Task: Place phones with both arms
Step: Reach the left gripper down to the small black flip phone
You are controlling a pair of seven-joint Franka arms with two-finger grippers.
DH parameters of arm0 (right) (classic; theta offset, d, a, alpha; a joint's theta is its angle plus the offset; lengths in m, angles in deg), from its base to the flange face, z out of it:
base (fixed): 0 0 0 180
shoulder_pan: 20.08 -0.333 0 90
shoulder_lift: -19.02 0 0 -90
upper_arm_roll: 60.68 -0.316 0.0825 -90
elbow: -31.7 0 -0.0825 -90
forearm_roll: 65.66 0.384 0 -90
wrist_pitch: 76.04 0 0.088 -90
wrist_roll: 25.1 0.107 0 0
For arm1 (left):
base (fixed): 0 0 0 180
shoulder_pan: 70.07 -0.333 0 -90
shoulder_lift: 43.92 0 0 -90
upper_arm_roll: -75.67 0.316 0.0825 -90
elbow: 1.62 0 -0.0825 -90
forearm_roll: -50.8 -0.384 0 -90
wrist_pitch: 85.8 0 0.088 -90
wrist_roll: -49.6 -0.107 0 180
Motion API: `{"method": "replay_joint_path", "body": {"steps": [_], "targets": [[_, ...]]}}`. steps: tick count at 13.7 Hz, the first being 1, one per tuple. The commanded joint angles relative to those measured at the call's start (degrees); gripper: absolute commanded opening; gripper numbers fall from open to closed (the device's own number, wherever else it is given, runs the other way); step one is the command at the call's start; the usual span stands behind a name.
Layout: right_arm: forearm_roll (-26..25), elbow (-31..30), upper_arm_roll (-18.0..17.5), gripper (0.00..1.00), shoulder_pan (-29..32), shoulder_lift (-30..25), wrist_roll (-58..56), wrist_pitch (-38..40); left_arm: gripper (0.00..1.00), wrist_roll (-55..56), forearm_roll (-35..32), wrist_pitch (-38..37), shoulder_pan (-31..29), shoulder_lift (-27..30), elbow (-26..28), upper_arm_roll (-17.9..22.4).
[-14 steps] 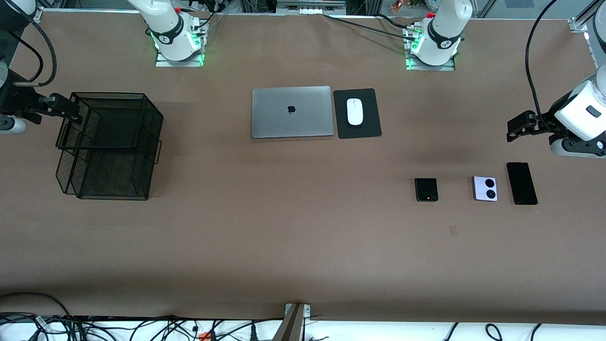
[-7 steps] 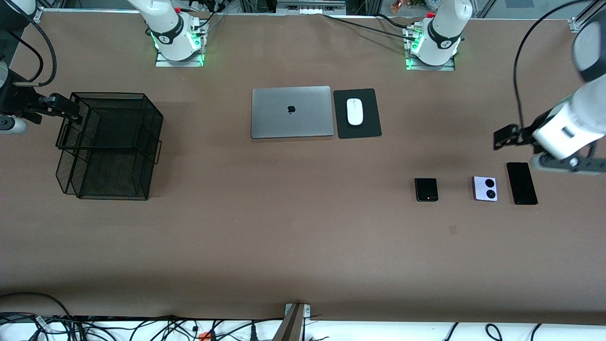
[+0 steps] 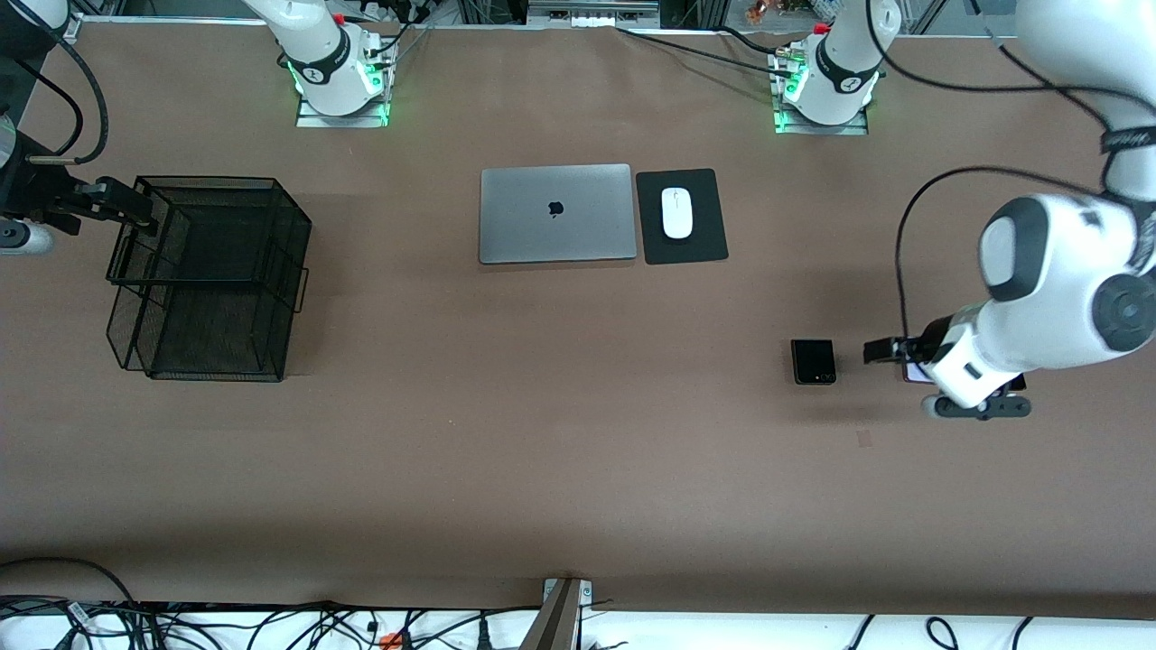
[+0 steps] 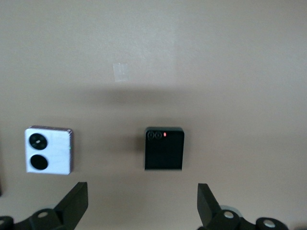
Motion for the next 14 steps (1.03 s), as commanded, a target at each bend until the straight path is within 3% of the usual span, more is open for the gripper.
{"method": "replay_joint_path", "body": {"steps": [1,3,8,11,14], "targets": [[1.2,0.9,0.3,1.00,0.2,0.3,-1.1,1.2,1.00,4.0,-0.7,9.5,1.2,-0.4,6.8,-0.1],[1.2,1.0,0.3,1.00,0.2,0.3,-1.2,1.2,1.00,7.5,-0.8,16.3,2.6,-0.9,11.3,-0.1],[1.1,1.0,0.2,1.00,0.2,0.3,-1.1,1.2,1.00,10.1,-1.0,18.5,5.4,-3.6,13.4,-0.1],[1.1,0.9,0.2,1.00,0.2,0.3,-1.3,1.2,1.00,9.9,-5.8,22.8,5.4,-4.5,15.9,-0.1],[1.1,1.0,0.3,1.00,0.2,0.3,-1.4,1.2,1.00,9.4,-6.3,27.4,5.3,-5.3,17.6,-0.2]]}}
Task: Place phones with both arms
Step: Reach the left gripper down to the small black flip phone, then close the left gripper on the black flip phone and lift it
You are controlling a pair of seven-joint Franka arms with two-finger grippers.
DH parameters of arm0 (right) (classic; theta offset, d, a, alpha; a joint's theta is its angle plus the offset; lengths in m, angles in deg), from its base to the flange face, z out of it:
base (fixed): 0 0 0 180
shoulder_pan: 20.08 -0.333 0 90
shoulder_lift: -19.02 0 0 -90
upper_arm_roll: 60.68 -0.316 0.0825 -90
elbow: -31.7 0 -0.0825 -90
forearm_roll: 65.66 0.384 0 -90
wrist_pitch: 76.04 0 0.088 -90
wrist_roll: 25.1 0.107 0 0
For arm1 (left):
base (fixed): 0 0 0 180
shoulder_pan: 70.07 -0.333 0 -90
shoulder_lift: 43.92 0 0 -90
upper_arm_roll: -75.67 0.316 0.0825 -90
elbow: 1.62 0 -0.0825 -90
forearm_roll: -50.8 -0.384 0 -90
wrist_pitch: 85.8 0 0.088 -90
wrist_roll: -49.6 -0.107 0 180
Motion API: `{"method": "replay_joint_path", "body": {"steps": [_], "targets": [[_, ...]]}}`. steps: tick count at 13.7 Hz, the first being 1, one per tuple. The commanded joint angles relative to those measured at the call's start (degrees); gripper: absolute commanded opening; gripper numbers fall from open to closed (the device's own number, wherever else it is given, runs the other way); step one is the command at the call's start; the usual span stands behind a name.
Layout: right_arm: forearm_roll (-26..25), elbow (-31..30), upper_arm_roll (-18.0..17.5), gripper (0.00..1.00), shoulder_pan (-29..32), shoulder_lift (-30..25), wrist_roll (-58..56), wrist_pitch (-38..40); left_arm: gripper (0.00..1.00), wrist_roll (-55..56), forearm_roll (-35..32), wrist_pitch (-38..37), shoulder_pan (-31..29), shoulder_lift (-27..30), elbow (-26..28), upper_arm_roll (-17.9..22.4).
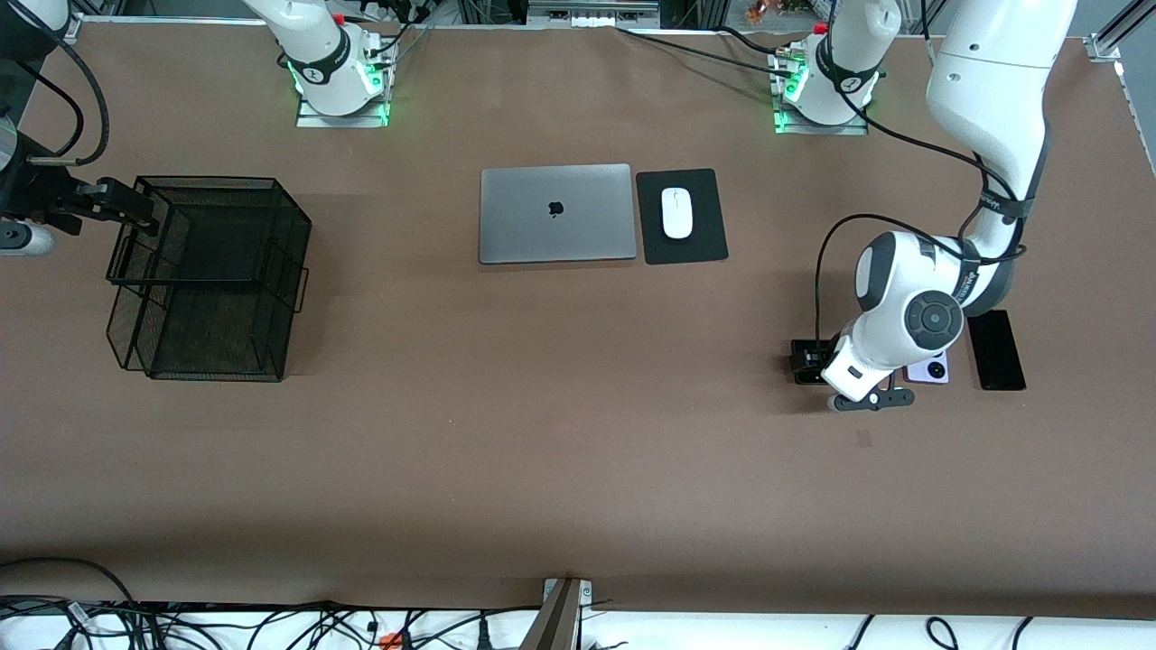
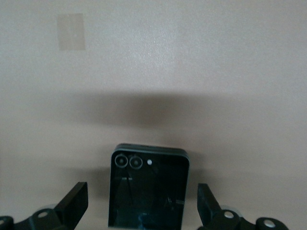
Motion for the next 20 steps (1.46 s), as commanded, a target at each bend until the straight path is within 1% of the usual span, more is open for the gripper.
{"method": "replay_joint_path", "body": {"steps": [1,5,8,20], "targets": [[1.1,0.9,0.2,1.00,0.2,0.2,-1.5,1.2,1.00,0.3,-1.4,2.4,0.1,0.0,1.3,0.0],[1.1,1.0,0.2,1.00,0.2,0.2,-1.5,1.2,1.00,0.2,-1.4,2.4,0.0,0.0,1.9,-0.1],[1.1,1.0,0.3,1.00,0.2,0.2,-1.4,2.8,1.00,0.2,-1.4,2.5,0.1,0.0,2.4,-0.1],[1.1,0.9,0.8,1.00,0.3,0.3,-1.3,3.0,1.00,1.0,-0.8,2.7,0.2,0.5,2.6,-0.9]]}}
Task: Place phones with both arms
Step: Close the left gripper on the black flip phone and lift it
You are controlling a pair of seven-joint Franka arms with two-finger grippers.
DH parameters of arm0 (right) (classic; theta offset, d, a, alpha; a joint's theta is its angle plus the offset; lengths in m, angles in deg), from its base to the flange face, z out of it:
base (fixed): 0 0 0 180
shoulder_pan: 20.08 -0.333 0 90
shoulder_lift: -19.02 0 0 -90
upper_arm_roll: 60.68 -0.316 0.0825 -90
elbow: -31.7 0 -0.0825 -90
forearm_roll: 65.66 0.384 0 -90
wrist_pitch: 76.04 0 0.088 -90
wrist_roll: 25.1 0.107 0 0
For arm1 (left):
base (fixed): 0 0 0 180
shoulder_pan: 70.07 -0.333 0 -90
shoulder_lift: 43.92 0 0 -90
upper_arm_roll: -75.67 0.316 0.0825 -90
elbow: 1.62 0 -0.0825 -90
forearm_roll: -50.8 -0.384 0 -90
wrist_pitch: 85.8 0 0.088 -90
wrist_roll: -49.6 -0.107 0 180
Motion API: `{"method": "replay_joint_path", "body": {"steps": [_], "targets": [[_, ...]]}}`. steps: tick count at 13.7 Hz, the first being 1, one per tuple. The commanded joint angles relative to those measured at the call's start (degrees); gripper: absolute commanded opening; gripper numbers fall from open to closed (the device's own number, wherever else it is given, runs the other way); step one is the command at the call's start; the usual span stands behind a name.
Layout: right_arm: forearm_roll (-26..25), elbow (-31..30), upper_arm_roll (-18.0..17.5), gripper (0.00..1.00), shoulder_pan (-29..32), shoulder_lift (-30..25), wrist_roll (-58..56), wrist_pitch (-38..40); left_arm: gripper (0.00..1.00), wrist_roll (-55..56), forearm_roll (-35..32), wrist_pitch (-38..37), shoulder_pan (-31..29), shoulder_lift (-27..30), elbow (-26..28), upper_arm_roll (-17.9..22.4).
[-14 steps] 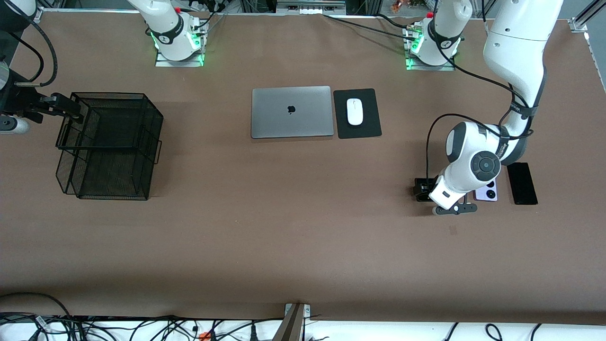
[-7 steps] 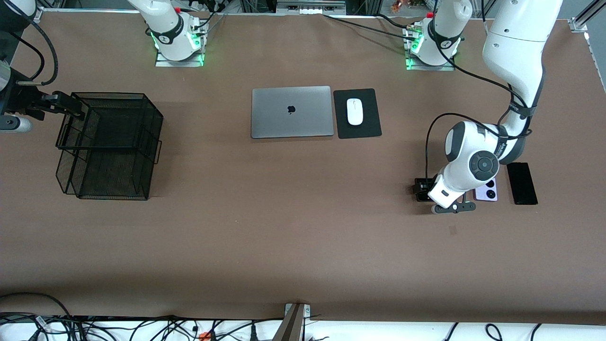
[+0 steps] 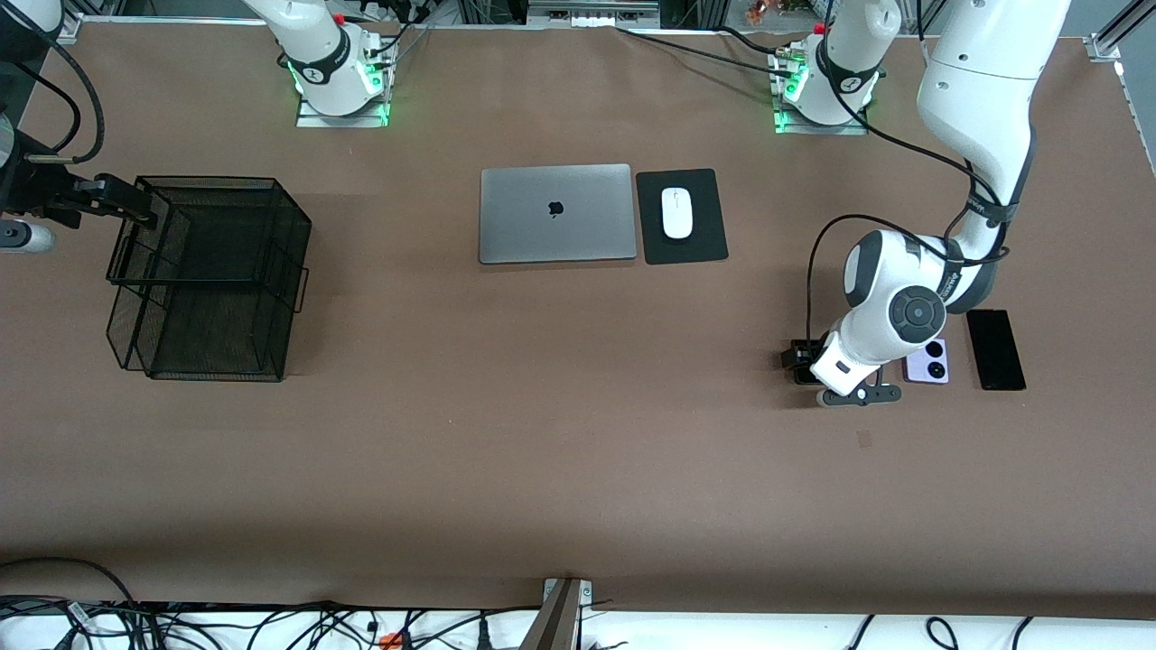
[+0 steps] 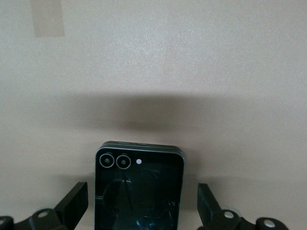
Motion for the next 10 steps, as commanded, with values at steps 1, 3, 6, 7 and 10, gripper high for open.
{"method": "replay_joint_path", "body": {"steps": [1,3,6,7,10], "targets": [[1.1,0.9,0.1,1.00,0.2,0.3,-1.0,1.1,1.00,1.0,-0.5,0.5,0.0,1.3,0.8,0.0],[1.1,0.9,0.1,1.00,0.2,0.3,-0.9,1.8,1.00,1.0,-0.5,0.5,0.1,1.4,0.9,0.0],[1.1,0.9,0.1,1.00,0.2,0.3,-0.9,1.8,1.00,0.9,-0.5,0.8,0.0,0.9,0.8,0.0],[1.1,0.9,0.1,1.00,0.2,0.3,-0.9,1.8,1.00,0.9,-0.5,0.8,0.1,0.8,0.8,0.0],[1.1,0.9,0.1,1.00,0.2,0.3,-0.9,1.9,1.00,0.2,-0.6,1.0,-0.4,-0.1,0.7,0.1]]}}
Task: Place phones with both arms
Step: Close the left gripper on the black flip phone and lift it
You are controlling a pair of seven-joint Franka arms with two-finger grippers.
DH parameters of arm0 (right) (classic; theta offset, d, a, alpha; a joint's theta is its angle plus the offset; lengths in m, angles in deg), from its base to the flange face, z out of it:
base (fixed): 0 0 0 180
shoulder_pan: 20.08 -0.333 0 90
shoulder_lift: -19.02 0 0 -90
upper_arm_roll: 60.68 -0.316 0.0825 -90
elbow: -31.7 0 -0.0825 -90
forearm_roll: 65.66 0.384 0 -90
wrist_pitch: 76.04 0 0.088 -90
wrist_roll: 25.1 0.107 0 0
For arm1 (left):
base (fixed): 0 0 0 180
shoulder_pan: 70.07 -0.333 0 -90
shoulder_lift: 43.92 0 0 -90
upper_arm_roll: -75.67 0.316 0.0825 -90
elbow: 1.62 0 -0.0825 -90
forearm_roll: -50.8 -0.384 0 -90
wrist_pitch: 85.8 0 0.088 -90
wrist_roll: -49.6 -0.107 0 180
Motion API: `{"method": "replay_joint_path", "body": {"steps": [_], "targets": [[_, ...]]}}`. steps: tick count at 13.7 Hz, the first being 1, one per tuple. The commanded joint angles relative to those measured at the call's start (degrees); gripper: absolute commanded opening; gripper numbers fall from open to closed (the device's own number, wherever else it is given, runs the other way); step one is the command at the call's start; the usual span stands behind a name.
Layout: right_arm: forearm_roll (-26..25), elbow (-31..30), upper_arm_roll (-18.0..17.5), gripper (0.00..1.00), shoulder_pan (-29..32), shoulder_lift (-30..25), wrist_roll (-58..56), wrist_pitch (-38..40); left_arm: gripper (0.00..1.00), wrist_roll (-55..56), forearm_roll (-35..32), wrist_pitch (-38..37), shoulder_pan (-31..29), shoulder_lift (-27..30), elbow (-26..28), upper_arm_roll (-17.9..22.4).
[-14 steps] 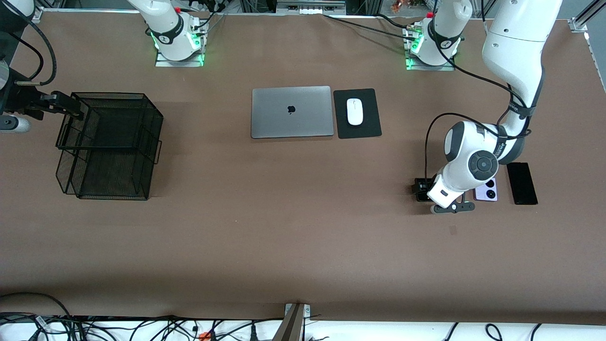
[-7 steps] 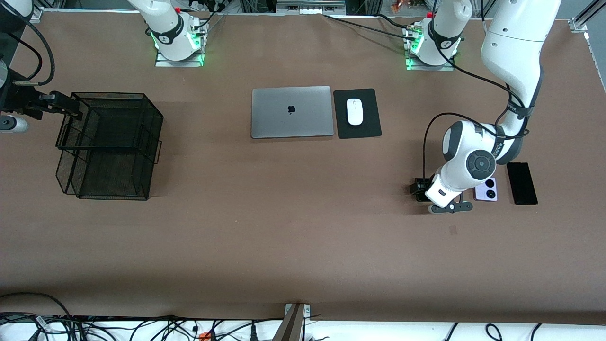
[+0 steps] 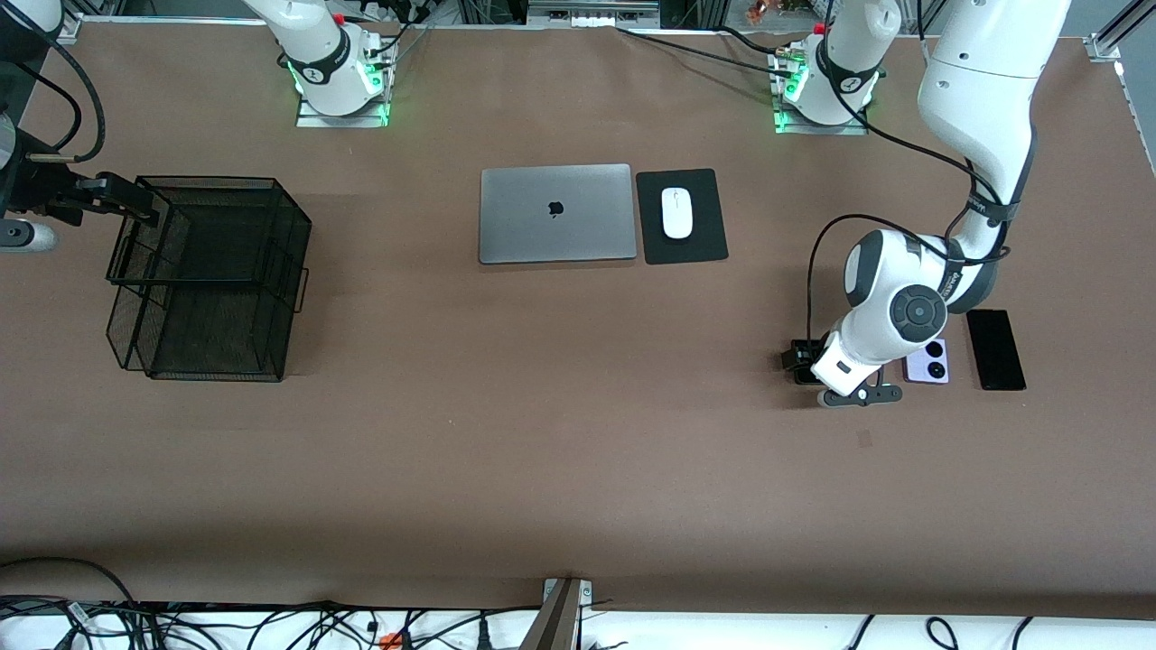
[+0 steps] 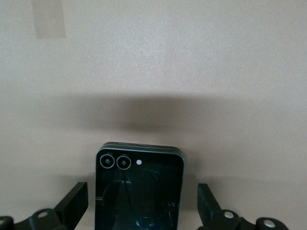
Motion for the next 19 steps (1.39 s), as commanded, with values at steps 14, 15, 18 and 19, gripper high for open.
{"method": "replay_joint_path", "body": {"steps": [14,15,18,19], "targets": [[1.1,1.0,0.1,1.00,0.2,0.3,-0.8,1.1,0.09,0.1,-0.7,2.2,-0.8,-0.7,0.4,-0.1],[1.1,0.9,0.1,1.00,0.2,0.3,-0.8,1.1,0.00,0.3,-0.6,2.0,-0.8,-0.4,0.1,-0.1],[1.1,0.9,0.2,1.00,0.2,0.3,-0.9,1.1,0.00,1.1,-0.1,-0.6,-0.4,3.0,-1.5,-0.5],[1.1,0.9,0.2,1.00,0.2,0.3,-0.9,1.1,0.00,1.1,1.1,-4.2,-0.4,3.4,-3.5,-1.9]]}}
